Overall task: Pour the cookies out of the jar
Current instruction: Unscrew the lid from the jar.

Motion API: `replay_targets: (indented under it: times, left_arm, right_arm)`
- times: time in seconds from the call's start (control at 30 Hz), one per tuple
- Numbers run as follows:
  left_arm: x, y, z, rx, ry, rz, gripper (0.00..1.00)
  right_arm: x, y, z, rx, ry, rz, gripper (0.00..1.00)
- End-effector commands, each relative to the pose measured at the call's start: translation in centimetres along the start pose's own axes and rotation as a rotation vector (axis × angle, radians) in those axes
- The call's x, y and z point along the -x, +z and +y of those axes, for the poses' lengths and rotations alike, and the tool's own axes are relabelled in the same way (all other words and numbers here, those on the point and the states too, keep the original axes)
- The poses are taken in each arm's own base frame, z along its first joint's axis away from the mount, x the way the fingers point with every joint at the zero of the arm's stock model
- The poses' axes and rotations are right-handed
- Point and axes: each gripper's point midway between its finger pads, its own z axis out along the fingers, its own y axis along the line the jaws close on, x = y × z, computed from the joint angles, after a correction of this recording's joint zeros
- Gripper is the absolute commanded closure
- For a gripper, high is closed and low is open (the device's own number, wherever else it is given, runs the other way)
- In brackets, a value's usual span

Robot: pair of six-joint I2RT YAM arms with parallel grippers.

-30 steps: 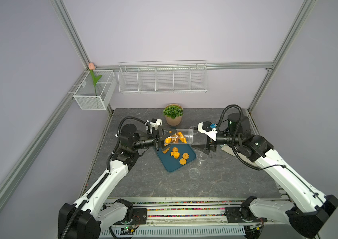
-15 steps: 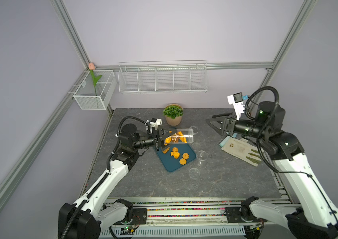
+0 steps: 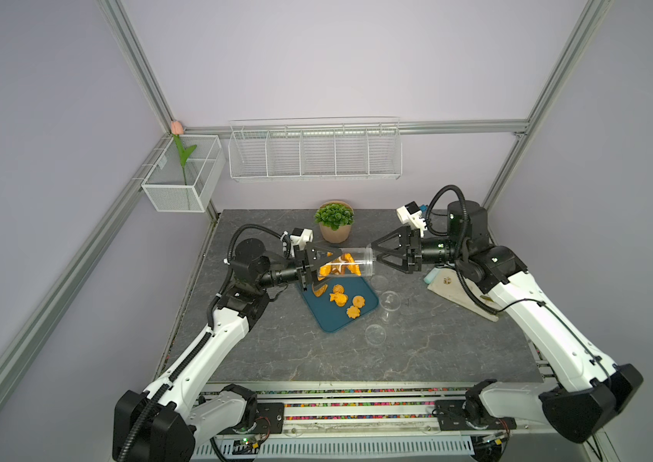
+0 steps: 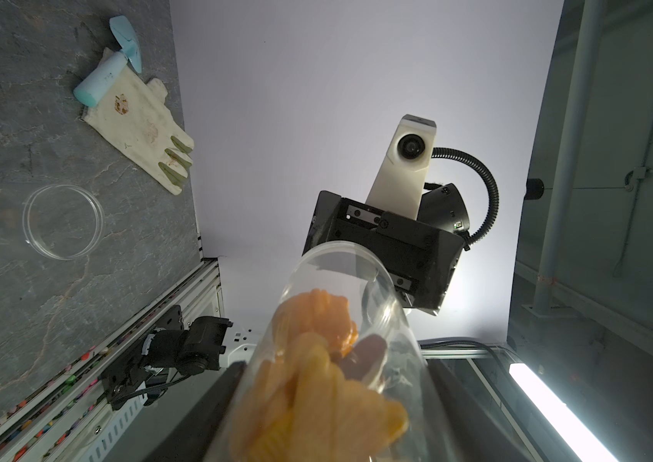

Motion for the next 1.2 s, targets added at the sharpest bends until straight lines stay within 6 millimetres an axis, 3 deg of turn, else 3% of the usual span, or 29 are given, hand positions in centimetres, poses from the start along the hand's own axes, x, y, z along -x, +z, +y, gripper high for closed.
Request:
replay_targets:
  times: [0.0,0.37,0.53,0.77,1.17]
  left_arm:
    - [-0.2,-0.2,-2.6,-0.047,0.075,-0.001,0.33]
    - [-0.1,-0.1,-2.9,-0.051,0.077,0.002,0.33]
    - [0.0,-0.1,-3.1,-0.063,0.073,0.003,0.33]
    - [-0.1,-0.1,-3.0,-0.062,0.071,0.001,0.33]
    - [-0.3,-0.2,-2.9,-0.061,0.066,0.004,0.33]
  right_arm:
    - [-0.3,0.9,1.3,0.055,0.018,0.039,0.10]
    - [-1.9,2.1,1.0,0.077,0.023,0.093,0.06]
    - [-1.8,1.6,-1.7,-0.062,0.022,0.063,0.05]
    - [-1.2,1.7,-0.6,-0.009,0.002,0.049,0.00]
    - [-1.3,2.1,0.5,0.096,0.003,0.064,0.18]
